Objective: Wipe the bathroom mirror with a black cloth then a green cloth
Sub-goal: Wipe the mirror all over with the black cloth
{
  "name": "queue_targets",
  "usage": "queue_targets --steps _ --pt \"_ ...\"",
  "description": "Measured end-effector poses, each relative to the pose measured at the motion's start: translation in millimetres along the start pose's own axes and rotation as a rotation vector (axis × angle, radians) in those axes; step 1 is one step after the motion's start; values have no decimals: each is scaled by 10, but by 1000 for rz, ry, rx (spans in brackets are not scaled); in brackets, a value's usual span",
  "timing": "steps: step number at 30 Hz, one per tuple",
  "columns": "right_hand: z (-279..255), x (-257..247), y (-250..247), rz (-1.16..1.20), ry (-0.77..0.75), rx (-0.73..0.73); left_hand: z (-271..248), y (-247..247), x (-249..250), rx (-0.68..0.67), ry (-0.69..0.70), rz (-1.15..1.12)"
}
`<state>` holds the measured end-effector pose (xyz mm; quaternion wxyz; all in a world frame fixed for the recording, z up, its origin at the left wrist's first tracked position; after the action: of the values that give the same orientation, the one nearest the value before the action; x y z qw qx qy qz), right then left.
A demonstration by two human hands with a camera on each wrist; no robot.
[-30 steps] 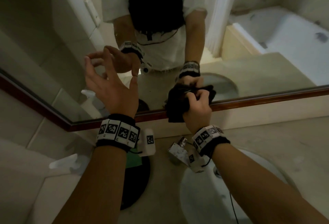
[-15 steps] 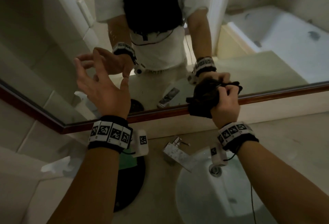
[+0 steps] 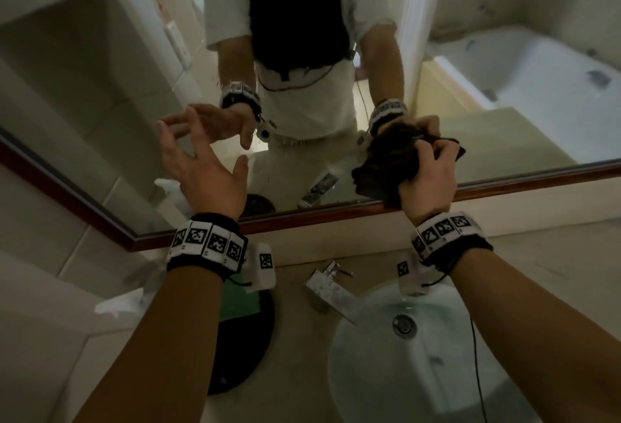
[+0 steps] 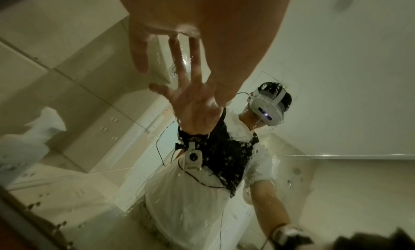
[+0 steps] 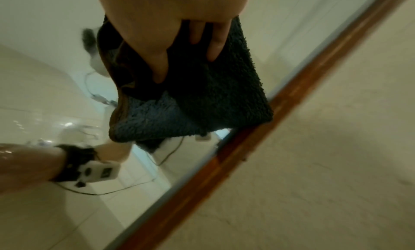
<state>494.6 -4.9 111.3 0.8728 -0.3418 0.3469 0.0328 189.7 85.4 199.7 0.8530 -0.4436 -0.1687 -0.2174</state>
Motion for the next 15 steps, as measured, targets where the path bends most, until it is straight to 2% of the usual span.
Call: queue_targets --steps 4,11,15 --pt "149 -306 -99 57 -100 30 22 -45 -61 -33 22 -10" --pt "386 -770 -257 102 -218 70 163 -236 -154 5 87 -36" --pt "552 -1038 -347 115 -279 121 262 -398 -110 -2 41 21"
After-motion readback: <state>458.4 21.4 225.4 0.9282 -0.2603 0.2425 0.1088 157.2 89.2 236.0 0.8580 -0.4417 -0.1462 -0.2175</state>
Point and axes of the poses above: each hand's wrist, its own z-axis towards the middle knuckle, its own y-axis out of the palm, x = y × z, the point moved 1 cm from there along z, towards the middle knuckle, and after that the axes turned 3 degrees about z, right-handed, at the moved point
